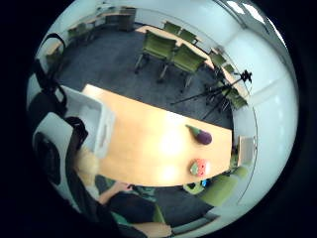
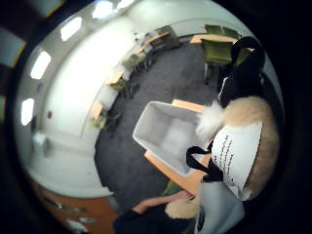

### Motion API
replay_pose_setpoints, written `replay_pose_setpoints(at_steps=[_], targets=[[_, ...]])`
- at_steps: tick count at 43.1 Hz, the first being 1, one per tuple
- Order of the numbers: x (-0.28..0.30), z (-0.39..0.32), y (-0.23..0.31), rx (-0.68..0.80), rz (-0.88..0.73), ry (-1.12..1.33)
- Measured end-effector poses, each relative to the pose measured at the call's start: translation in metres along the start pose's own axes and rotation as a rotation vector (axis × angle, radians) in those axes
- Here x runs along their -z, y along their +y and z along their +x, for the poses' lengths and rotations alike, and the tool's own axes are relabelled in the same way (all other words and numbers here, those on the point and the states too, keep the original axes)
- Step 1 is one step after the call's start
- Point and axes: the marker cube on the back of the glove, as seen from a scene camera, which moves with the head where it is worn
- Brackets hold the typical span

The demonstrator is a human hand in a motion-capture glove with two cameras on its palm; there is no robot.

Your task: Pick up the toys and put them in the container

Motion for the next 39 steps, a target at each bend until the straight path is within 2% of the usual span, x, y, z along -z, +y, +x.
replay_pose_setpoints(at_steps=[5, 9, 14, 23, 27, 30, 39], targets=[[-0.023, -0.052, -0.022, 0.089, -0.004, 0.021], [-0.041, -0.092, -0.038, 0.036, -0.005, -0.027], [-0.065, -0.043, -0.046, 0.232, -0.024, 0.039], [-0.097, -0.02, -0.048, 0.123, -0.158, 0.085], [-0.099, -0.069, -0.042, 0.051, -0.173, 0.074], [-0.096, -0.092, -0.033, 0.115, -0.17, 0.09], [-0.062, -0.034, -0.015, 0.011, -0.118, 0.112]])
